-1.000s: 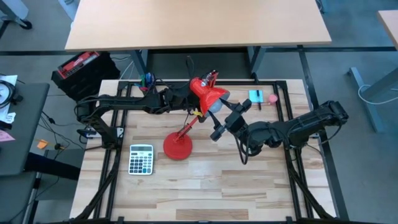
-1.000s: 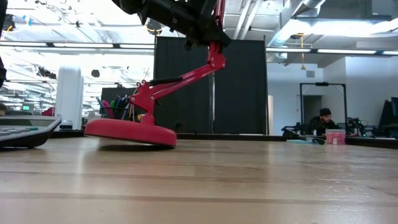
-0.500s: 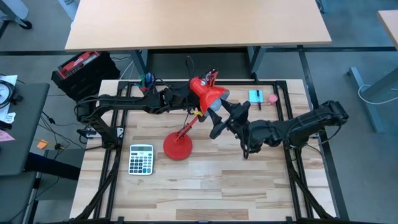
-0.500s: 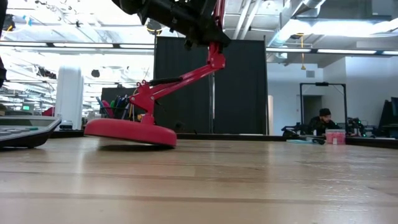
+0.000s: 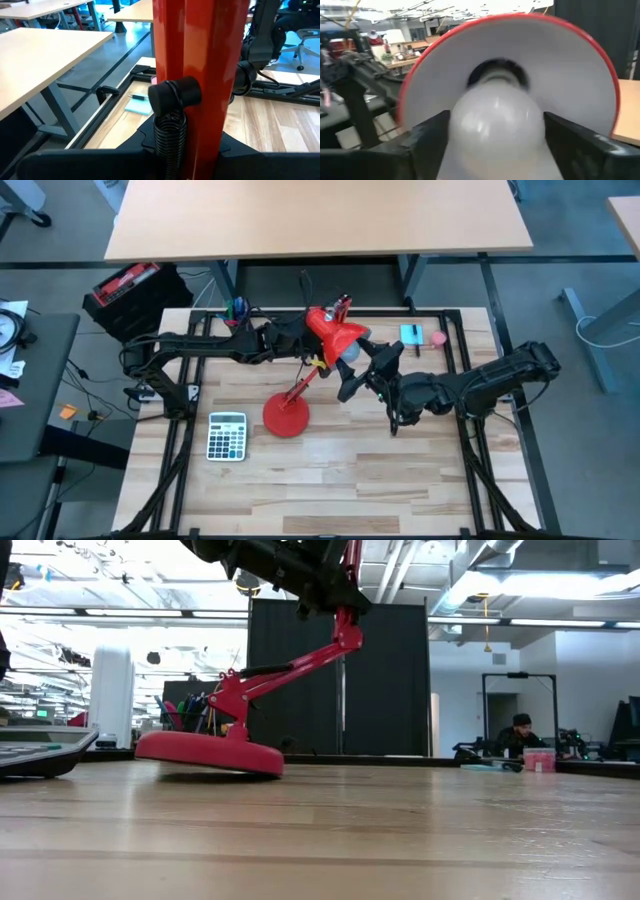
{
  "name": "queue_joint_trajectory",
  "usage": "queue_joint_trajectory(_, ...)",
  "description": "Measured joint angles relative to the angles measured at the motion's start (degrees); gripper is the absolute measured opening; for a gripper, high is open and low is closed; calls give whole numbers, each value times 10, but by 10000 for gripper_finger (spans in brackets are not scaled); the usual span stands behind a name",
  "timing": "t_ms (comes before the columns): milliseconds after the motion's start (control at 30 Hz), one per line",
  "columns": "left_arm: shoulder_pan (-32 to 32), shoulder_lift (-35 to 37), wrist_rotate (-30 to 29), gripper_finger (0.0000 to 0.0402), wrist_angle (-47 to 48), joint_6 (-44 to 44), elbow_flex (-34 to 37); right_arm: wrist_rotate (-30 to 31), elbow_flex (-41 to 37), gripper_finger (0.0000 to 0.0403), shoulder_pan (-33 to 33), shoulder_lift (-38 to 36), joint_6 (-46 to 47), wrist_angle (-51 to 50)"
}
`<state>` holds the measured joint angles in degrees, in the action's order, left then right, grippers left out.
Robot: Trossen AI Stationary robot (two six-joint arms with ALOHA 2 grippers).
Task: Screw lightbulb
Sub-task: Insert the white lightbulb into the red desk lamp
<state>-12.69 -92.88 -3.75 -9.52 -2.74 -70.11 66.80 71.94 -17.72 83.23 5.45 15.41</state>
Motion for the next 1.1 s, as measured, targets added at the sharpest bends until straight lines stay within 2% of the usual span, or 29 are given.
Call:
queue_joint_trajectory(67, 0, 0, 1, 58, 1, -2, 0, 1, 0, 378, 0, -1, -12, 0)
queue_joint_trajectory(133, 0, 0, 1, 58, 1, -2, 0, 4, 0, 393, 0, -1, -16, -4)
queue_joint_trajectory(400, 0, 0, 1, 58, 5, 0, 0, 4, 0, 379, -17, -1, -85, -4)
queue_joint_trajectory(533, 0, 0, 1, 58, 5, 0, 0, 12, 0, 385, -40, -1, -158, -11)
queue_joint_trajectory(667, 0, 0, 0, 58, 7, 1, 0, 46, 0, 386, -68, -1, -274, -17)
queue_joint_trajectory(767, -1, 0, -1, 58, 10, 2, 0, 107, 0, 386, -90, -1, -388, -17)
queue_joint_trajectory(833, -1, 0, -2, 58, 11, 3, 0, 128, 0, 386, -98, -1, -481, -17)
queue_joint_trajectory(1100, -1, 0, -2, 58, 11, 4, 0, 126, 0, 386, -81, 20, -733, -21)
